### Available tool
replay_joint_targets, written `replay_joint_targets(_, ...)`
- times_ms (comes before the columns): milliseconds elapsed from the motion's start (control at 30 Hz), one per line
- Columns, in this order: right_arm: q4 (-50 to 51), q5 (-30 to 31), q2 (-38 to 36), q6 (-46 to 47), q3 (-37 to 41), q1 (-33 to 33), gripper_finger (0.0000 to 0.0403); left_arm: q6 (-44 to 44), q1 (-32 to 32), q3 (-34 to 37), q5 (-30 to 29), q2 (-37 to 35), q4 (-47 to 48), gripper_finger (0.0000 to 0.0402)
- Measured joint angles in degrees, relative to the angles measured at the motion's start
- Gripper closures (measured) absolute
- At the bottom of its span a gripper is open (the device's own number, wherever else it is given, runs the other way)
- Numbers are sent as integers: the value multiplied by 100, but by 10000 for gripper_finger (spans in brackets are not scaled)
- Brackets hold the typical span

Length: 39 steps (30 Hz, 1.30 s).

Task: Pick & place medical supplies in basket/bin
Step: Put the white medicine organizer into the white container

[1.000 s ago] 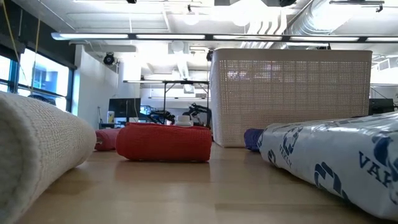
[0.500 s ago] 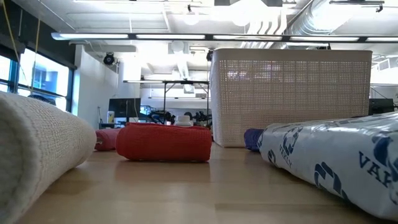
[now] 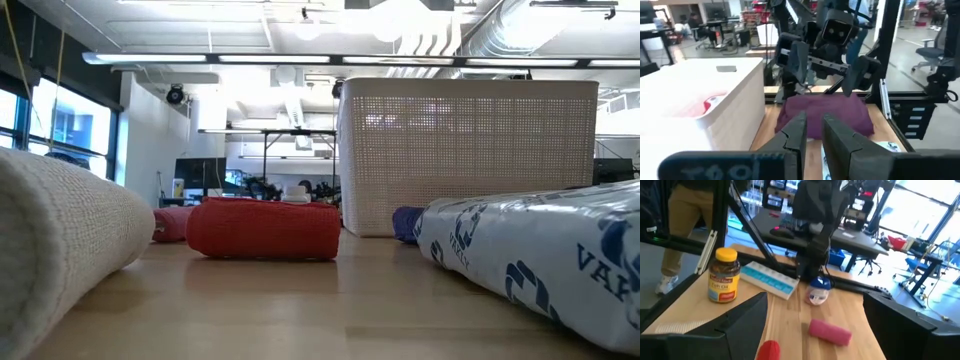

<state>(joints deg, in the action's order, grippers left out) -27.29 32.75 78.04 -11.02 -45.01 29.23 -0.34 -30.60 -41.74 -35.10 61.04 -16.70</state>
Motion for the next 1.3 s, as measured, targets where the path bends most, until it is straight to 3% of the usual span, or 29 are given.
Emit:
replay_joint_targets(133, 81, 26, 0, 115, 0, 0, 84, -447, -314, 0, -327, -108, 651, 309)
replay_joint_targets(267, -18, 32, -4, 61, 0, 0, 84, -711, -448, 0, -395, -9, 704, 309)
replay_joint_targets(400, 165, 13, -113, 50, 0, 0, 84, -1190, -438, -2, -915, -6, 1118, 309)
replay_joint_targets(533, 572, 10, -227, 52, 0, 0, 84, -2500, -444, -366, -850, -13, 2858, 309)
replay_joint_targets(700, 820, -33, -350, 86, 0, 0, 84, -4640, -556, -1254, -286, 250, 5762, 309)
replay_joint_targets(867, 859, -292, -350, 89, 0, 0, 84, -6520, -539, -1905, 555, 641, 7961, 309)
replay_joint_targets(1133, 886, -368, -348, 194, 0, -35, 84, -7926, -541, -1944, 2532, 1573, 9423, 309)
replay_joint_targets(1300, 1013, -573, -348, 358, 0, -126, 84, -7730, -543, -1941, 2854, 2193, 9732, 309)
